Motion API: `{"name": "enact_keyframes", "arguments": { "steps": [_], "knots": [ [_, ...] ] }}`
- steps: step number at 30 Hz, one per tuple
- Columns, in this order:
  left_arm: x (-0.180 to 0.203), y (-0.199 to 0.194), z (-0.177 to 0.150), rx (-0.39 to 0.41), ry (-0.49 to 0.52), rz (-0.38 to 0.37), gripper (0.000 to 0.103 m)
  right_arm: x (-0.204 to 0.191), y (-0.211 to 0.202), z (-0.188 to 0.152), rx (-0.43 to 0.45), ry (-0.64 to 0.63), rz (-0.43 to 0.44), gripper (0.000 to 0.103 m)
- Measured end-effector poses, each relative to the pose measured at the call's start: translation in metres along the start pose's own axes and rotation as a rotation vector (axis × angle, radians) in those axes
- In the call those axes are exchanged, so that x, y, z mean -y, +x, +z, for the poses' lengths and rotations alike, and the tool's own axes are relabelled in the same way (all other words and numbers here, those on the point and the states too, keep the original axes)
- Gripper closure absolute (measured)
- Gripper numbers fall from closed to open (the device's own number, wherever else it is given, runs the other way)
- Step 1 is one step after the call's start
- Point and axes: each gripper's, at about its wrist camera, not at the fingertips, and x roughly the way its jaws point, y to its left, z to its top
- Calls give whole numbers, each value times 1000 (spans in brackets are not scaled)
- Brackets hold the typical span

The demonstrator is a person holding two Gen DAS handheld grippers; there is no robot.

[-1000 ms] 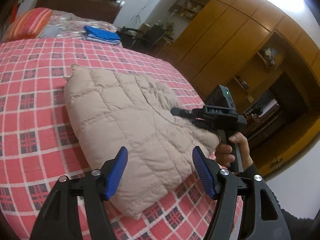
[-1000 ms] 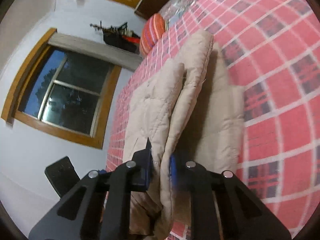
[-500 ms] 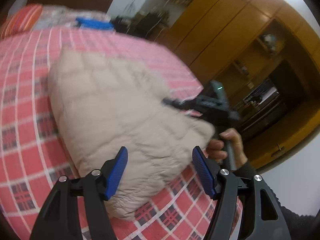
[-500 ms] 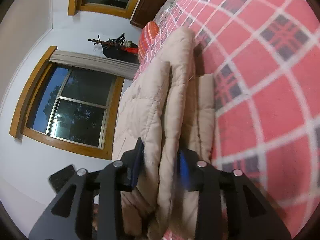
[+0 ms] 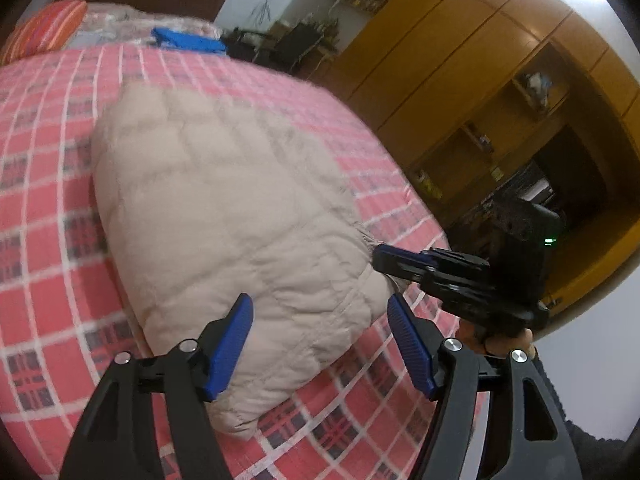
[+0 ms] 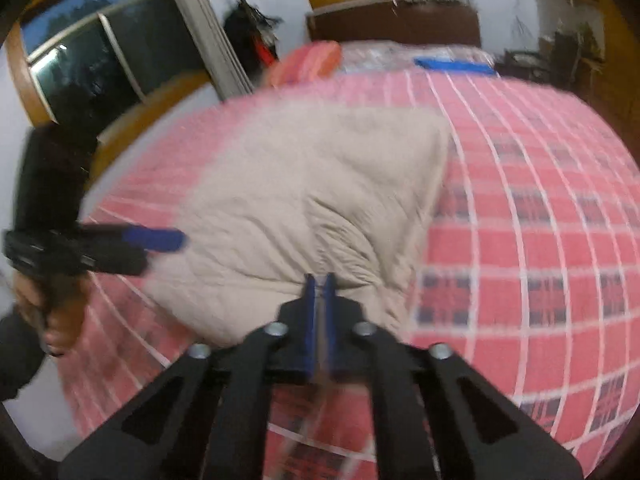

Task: Fold large clothes

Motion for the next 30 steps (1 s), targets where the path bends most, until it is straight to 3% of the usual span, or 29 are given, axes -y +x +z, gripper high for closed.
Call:
{"name": "enact_keyframes", "arguments": {
  "steps": [6,9,11,12,13,16,21,23,25,28,30],
  "knots": [
    [-7,21,-3,-26,-22,11,35,36,30,-20,-7,121,75,103],
    [-2,10,0,-31,-27,35,39,40,28,-17,-29,168,109,103],
    [13,-11,-1,9,20,22,39,44,8,-4,-32,209,174,103],
    [20,-18,-3,26,45,6,38,46,-5,7,1,228,198,97],
    [28,-22,-7,40,69,-5,37,47,-15,18,32,245,215,97],
    [43,-8,-17,17,132,1,36,52,-24,51,87,251,205,97],
    [39,31,-30,-41,148,74,36,72,26,87,33,310,204,96],
    [33,39,-30,-42,127,73,37,79,48,85,-7,312,154,103],
    [33,44,-30,-46,135,72,38,92,74,75,-52,334,129,103],
    [37,48,-32,-71,155,91,38,103,88,64,-62,381,170,103],
    [40,33,-27,-89,144,52,40,102,82,68,-69,398,177,103]
  ]
}}
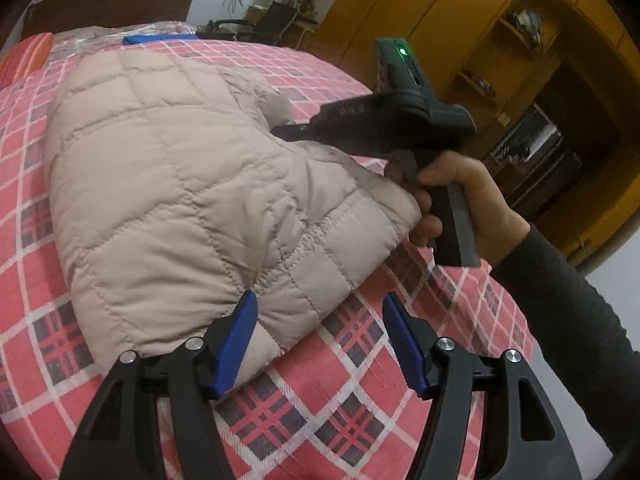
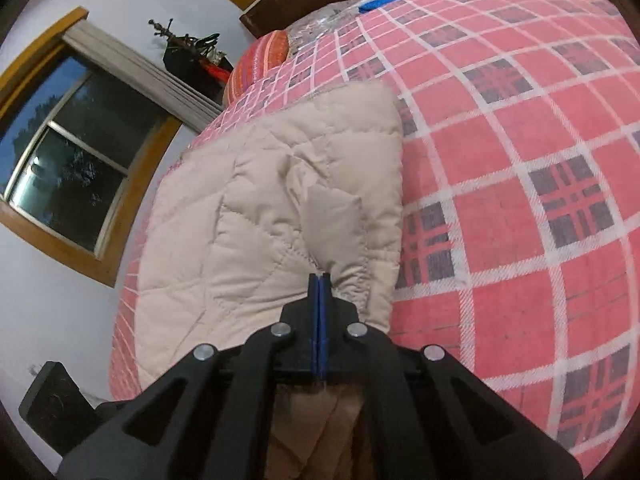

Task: Fold large clothes
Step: 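Press the fold down with the right tool and open it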

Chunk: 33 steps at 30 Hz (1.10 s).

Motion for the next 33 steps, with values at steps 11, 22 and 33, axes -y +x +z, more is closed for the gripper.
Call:
{"name": "enact_keyframes", "arguments": {
  "steps": [11,22,33],
  "knots": [
    [-151,-34,118,148,-447,-117,33,-1,9,41,18,29,-62,103],
    [-107,-68,97,160,-328,-226,33,-61,-74,-24,56,-165,106,97],
    [-92,-37,78,47,-338,-113,43,-36,-31,-52,-59,-133,-15,103]
  ]
}}
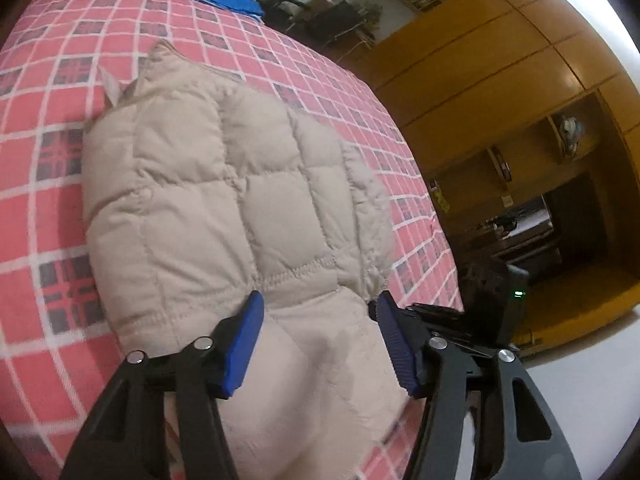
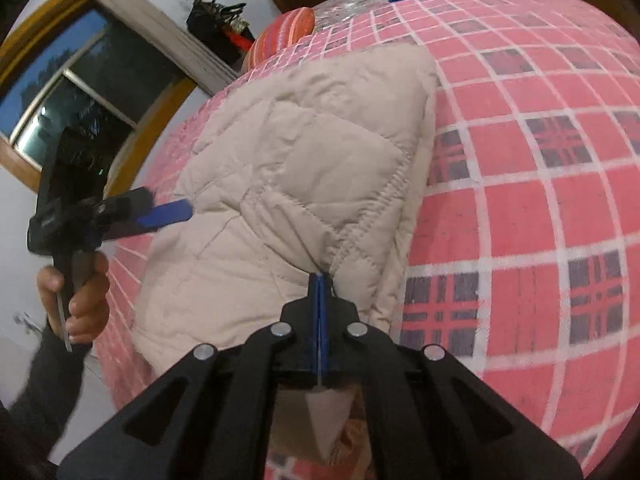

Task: Fold large clothes

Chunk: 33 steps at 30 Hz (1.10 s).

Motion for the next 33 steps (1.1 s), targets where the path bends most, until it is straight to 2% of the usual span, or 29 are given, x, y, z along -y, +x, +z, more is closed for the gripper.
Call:
{"name": "enact_keyframes", "arguments": {
  "steps": [1,2,4,6,8,11,14,18,19,21,23,24,26,27,29,30,33],
  "knots": [
    [11,-13,-4,17,37,-17,42,-5,-10,0,19,-5,3,103],
    [23,-28,-11,28,77,-34,39,-11,-24,-3,44,-15,7,97],
    [36,-41,-31,19,138,-63,38,-22,-43,-13,74,-43,30,98],
    [41,-41,-47,-10,170,-91,38,-34,-54,-29,82,-84,29,98],
    [39,-29,-67,-49,199,-61,38,-37,-48,-40,70,-111,5,100],
    [25,7,-78,-94,177,-10,40,-20,-15,-57,32,-155,-166,103],
    [21,23,-80,-95,175,15,41,-3,-3,-55,41,-116,-149,103],
    [26,10,-77,-86,149,6,40,-1,-9,-52,21,-82,-129,103],
    [28,0,-77,-66,151,1,38,-1,-16,-52,19,-60,-106,103],
    [26,-25,-86,-10,146,-11,19,-1,-35,-51,34,-25,-57,101],
    [15,-47,-93,42,125,4,13,7,-53,-45,40,41,39,86],
    [7,-54,-95,51,103,7,12,11,-59,-41,41,73,72,56],
    [-12,-58,-100,46,51,18,12,21,-68,-29,66,132,89,16],
    [-21,-56,-103,40,22,28,12,22,-72,-24,83,149,92,15],
    [-34,-49,-106,26,-32,24,12,37,-69,-9,76,236,187,14],
    [-41,-48,-108,20,-63,8,12,44,-64,0,61,273,228,13],
    [-58,-40,-109,14,-133,-42,12,55,-46,20,24,320,278,13]
  ]
}}
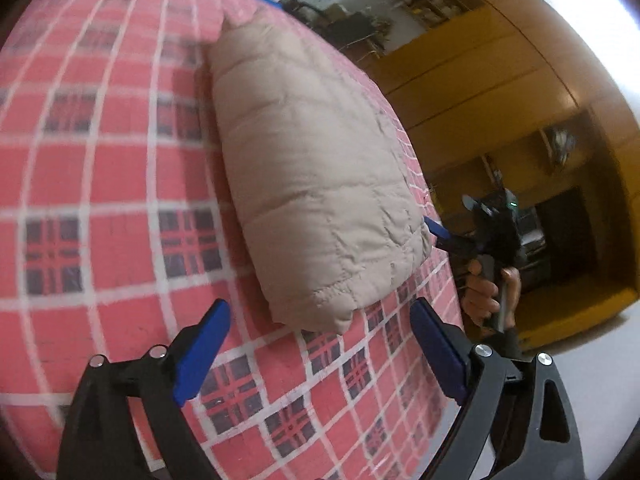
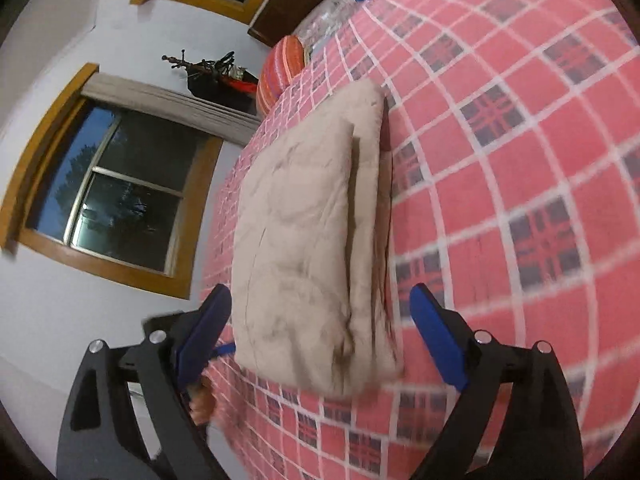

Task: Fold large clothes

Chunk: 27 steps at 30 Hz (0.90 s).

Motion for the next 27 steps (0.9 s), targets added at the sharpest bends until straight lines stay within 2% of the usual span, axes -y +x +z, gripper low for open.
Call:
{"name": "enact_keyframes", "arguments": {
  "steps": [4,9,14,17,22,23,24,25,27],
  "knots": [
    [-12,18,3,9,-62,-66,12,7,27,30,-50,42,56,13],
    [-27,31,8,0,-115,-122,12,13,64,55,-121,48,61,13],
    [-27,39,13,-7,-114,-175,12,16,88,69,-158,43,77,12],
    [-22,50,16,-27,-106,-165,11,9,99,77,-185,19,77,11],
    [-9,64,25,-30,-83,-89,12,-5,109,76,-214,-16,62,12],
    [-8,65,26,-33,-86,-78,12,-7,111,75,-210,-23,57,16],
    [-8,64,26,-32,-92,-72,13,-10,112,76,-209,-26,57,28],
    [-8,63,27,-32,-102,-63,16,-10,113,75,-210,-26,67,35],
    [-4,58,28,-31,-99,-42,29,-11,111,71,-201,-30,88,49]
  ]
}}
